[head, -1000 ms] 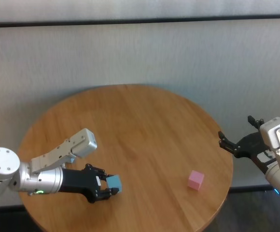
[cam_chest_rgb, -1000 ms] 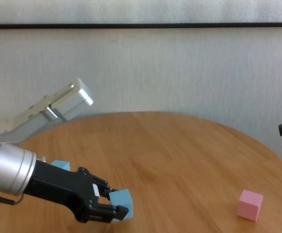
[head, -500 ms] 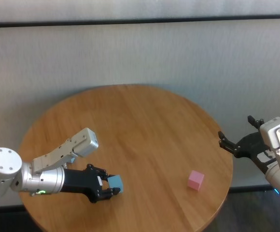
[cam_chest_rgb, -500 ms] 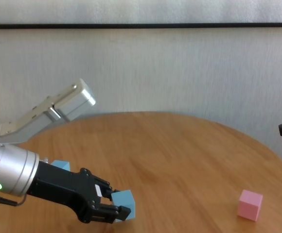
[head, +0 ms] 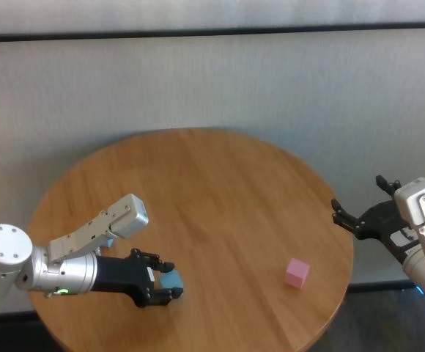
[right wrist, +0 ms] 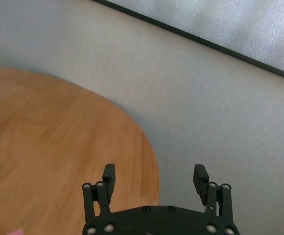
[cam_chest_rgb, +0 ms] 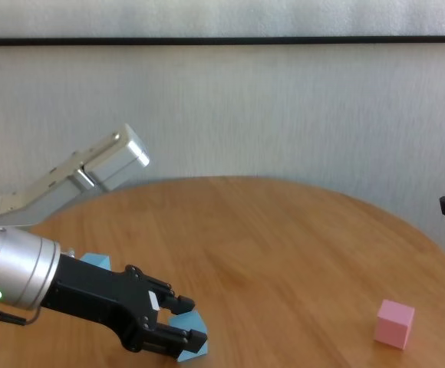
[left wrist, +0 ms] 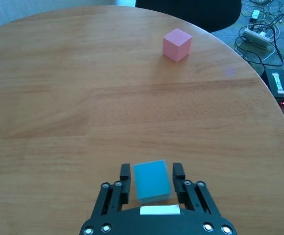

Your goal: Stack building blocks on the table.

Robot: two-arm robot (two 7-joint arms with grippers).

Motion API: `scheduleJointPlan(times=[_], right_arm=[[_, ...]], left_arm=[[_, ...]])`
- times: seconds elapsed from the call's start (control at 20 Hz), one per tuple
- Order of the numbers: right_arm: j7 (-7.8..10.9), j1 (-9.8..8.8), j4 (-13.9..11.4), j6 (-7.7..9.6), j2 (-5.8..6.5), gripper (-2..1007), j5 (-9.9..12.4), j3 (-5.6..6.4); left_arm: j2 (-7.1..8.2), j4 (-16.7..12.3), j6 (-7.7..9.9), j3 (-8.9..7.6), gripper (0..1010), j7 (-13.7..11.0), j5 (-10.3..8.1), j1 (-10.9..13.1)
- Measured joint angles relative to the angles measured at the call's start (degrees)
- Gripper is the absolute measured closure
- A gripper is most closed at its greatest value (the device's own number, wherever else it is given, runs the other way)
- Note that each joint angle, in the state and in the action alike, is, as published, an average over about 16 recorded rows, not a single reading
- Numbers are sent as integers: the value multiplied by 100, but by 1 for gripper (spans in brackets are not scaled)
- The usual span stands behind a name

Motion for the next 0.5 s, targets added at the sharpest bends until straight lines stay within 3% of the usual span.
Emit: scheduleJointPlan(times=[0.5], right_arm=[[0,0,0,0,0,0,0,0]], left_arm=[[14,-35,1,-16,145,-11,-34,24]])
